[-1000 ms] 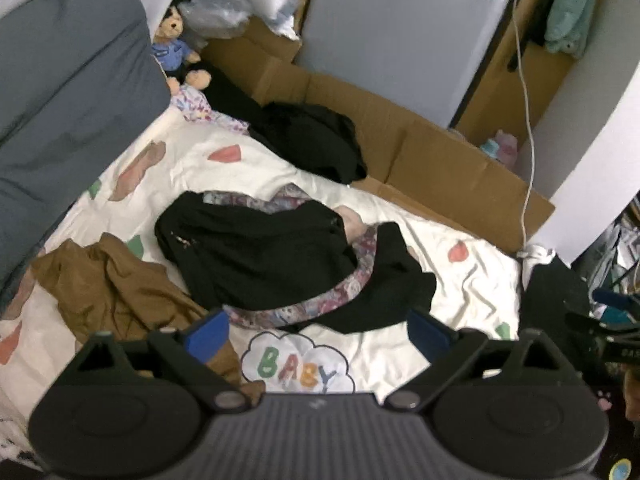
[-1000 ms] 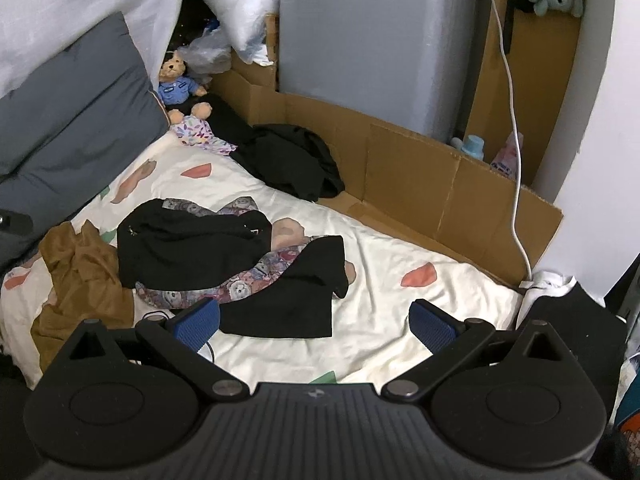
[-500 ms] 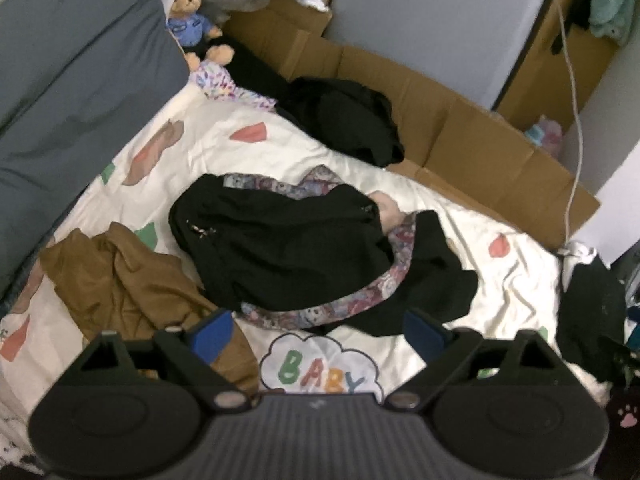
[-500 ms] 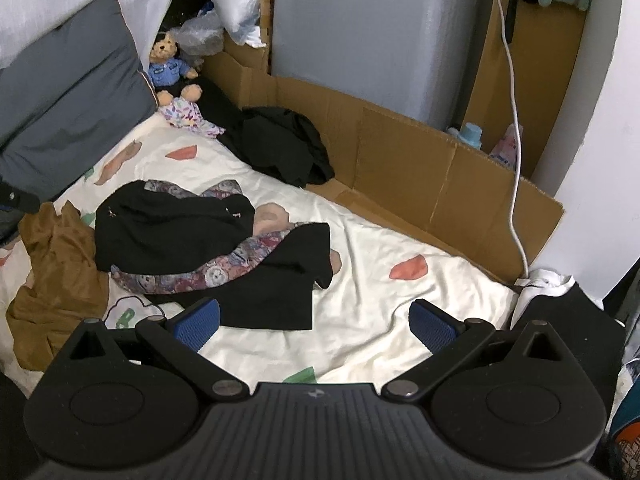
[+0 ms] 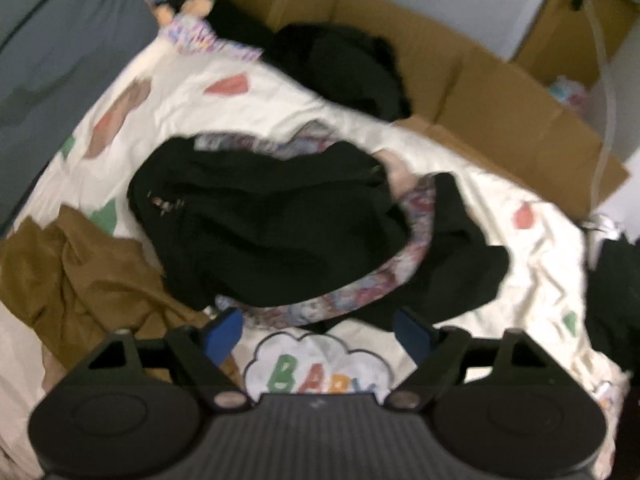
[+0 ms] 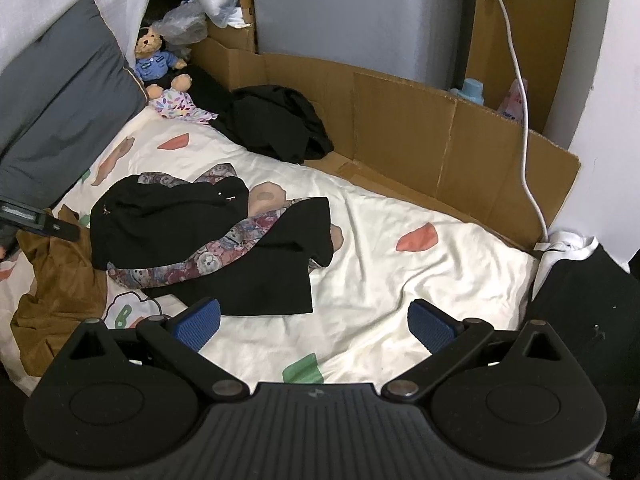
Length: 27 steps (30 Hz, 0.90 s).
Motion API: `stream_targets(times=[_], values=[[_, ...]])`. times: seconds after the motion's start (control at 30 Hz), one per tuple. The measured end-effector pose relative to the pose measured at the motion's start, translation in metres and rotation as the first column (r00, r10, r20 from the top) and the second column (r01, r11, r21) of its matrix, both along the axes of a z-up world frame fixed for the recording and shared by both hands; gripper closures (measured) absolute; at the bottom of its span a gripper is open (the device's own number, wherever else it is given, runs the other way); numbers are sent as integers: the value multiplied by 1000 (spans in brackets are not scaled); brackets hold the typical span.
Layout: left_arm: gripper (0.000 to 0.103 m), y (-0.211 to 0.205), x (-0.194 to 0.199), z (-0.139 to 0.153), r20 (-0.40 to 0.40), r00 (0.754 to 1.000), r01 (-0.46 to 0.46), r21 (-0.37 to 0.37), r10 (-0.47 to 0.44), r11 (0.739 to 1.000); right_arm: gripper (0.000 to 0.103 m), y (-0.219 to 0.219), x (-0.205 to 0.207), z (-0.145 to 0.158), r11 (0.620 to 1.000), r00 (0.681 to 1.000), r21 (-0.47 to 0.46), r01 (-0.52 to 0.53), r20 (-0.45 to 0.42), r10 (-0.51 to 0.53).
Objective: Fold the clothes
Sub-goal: 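Lower the left gripper onto the black garment's floral-lined edge and close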
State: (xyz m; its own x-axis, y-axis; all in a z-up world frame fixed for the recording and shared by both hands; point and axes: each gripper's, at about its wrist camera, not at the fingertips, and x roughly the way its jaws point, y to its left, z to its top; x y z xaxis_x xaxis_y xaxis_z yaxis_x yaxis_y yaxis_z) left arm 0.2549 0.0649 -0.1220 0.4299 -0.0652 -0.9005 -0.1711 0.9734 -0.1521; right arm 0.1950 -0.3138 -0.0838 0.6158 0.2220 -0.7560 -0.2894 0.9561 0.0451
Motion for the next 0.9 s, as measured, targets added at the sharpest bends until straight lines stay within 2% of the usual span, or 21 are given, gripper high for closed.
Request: stream_targets(times=[0.13, 0.2, 0.3, 0.47, 0.63, 0.7, 0.9], values=[[22, 7, 9, -22, -10, 998, -62, -31, 62, 998, 2, -9, 5, -16, 1000, 999, 21, -6, -48, 7], [22, 8, 13, -34, -28, 995, -97, -36, 96, 995, 7, -15, 7, -24, 1000, 997, 22, 1, -73, 1], [22, 12, 17, -51, -62, 982, -181, -77, 176, 981, 8, -24, 12, -32, 999, 995, 21, 28, -94, -26], [22, 17, 18, -78, -103, 946, -321, -149, 308, 935, 9, -34, 18, -40, 997, 991, 24, 68, -115, -65], [24, 17, 19, -105, -148, 887, -460, -207, 437, 864, 9, -39, 18, -42, 997, 990, 29, 72, -123, -67], [24, 14, 19, -115, -160, 873, -486, -224, 460, 844, 9, -41, 18, -43, 997, 990, 31, 73, -126, -68], [24, 10, 27, -133, -182, 860, -506, -199, 476, 839, 9, -48, 18, -46, 996, 988, 37, 77, -135, -71]])
